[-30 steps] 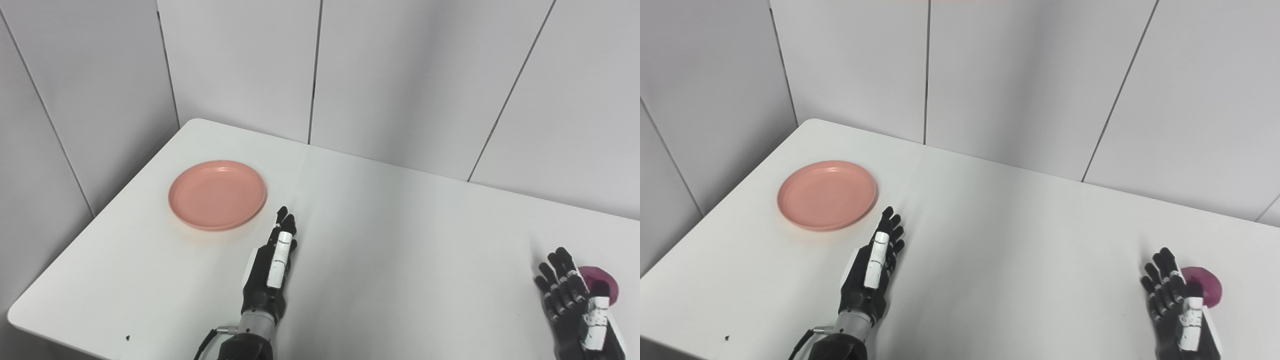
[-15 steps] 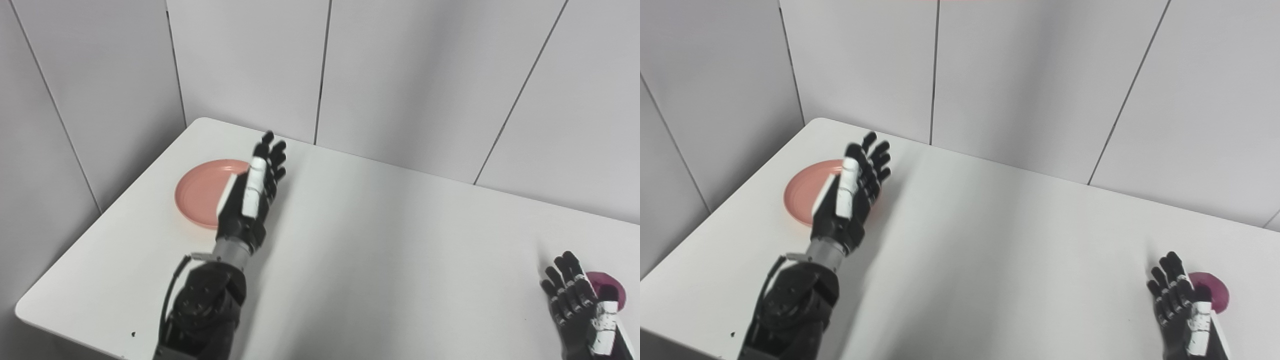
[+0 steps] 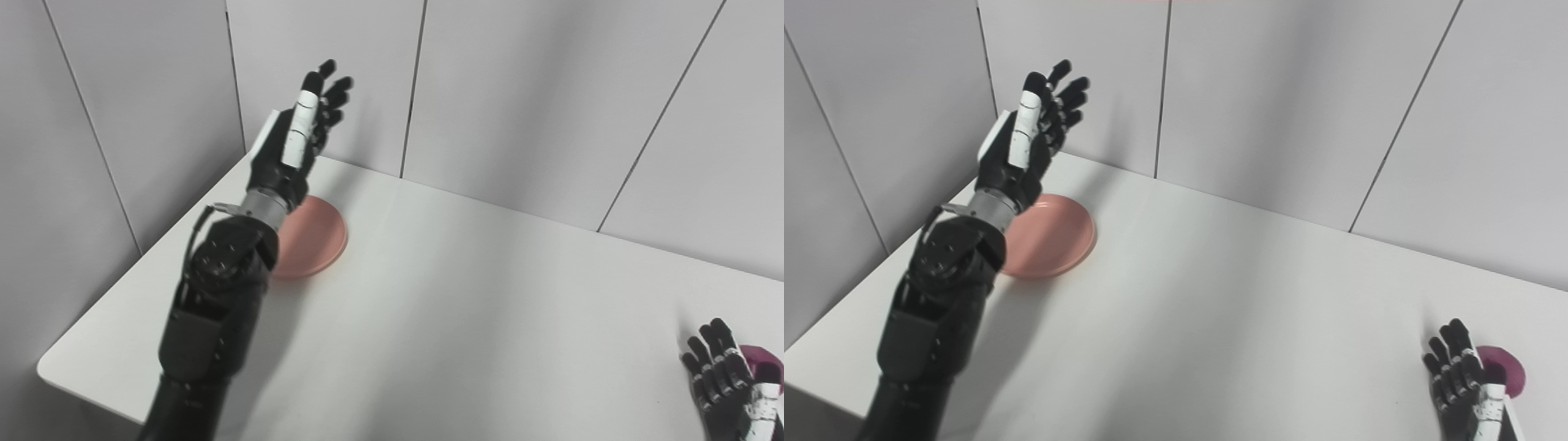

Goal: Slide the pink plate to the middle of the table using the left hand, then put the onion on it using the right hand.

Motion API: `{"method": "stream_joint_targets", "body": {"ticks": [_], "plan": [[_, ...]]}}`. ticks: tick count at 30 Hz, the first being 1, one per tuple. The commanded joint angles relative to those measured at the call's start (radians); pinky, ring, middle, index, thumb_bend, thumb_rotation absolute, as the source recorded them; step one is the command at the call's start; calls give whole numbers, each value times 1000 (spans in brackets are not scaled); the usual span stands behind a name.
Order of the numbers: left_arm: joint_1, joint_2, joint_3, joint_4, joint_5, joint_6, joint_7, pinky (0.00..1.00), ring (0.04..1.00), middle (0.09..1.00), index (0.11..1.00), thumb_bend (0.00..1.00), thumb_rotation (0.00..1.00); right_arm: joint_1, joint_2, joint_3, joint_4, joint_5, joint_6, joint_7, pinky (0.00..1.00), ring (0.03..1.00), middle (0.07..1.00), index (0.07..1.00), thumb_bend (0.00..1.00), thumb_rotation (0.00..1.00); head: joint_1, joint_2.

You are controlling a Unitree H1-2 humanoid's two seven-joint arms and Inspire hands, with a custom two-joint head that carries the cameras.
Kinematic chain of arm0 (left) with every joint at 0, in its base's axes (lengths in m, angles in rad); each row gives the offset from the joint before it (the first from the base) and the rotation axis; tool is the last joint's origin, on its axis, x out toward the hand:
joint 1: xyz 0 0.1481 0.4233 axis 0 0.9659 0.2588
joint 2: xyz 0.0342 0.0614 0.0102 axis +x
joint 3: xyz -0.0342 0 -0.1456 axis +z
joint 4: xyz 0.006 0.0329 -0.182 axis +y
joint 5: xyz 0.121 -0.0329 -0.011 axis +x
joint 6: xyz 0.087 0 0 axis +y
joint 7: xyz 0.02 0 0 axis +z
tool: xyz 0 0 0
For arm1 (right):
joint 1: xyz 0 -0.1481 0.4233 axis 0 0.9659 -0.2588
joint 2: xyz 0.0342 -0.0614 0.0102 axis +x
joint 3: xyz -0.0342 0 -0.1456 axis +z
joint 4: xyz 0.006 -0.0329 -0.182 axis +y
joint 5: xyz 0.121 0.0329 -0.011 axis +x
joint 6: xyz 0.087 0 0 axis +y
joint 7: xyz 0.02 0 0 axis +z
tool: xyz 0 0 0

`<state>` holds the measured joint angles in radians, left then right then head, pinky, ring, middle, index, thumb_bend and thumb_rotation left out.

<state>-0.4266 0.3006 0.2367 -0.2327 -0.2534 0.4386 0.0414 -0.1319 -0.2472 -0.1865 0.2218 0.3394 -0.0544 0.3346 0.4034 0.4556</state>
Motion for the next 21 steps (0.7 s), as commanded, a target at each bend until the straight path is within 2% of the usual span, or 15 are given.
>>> {"method": "stream_joint_targets", "body": {"ticks": [1,3,6,8,10,13,16,21], "plan": [[-64,52,34,44,-14,-86,-34,890,878,881,887,908,938,115,52,11,110,-1,-38,0,1000,1000,1000,1000,799,1000,-1,0],[-76,77,51,103,-25,-115,-59,854,850,860,859,928,922,114,54,11,109,-4,-39,-2,1000,1000,1000,1000,795,1000,0,-2],[-95,119,72,222,-21,-195,-95,821,844,843,840,970,977,113,56,11,111,-9,-42,0,1000,1000,1000,1000,797,1000,-3,-4],[-107,135,86,299,-19,-253,-103,850,854,833,822,997,998,112,59,11,114,-9,-45,2,1000,1000,1000,1000,792,1000,-6,-6],[-125,156,104,393,-22,-316,-112,880,878,847,841,1000,1000,111,61,10,118,-6,-46,3,1000,1000,1000,1000,779,1000,-8,-7],[-149,185,124,511,-30,-384,-128,875,877,847,845,1000,1000,115,65,11,110,-7,-44,-1,1000,1000,1000,1000,781,1000,-9,-8],[-167,204,131,584,-31,-422,-136,877,873,844,848,1000,1000,114,68,11,114,-8,-46,-2,1000,1000,1000,1000,782,1000,-10,-8],[-187,230,125,683,-32,-450,-154,867,861,839,858,994,1000,116,73,13,108,-13,-43,-7,1000,1000,1000,1000,778,1000,-16,-8]]}}
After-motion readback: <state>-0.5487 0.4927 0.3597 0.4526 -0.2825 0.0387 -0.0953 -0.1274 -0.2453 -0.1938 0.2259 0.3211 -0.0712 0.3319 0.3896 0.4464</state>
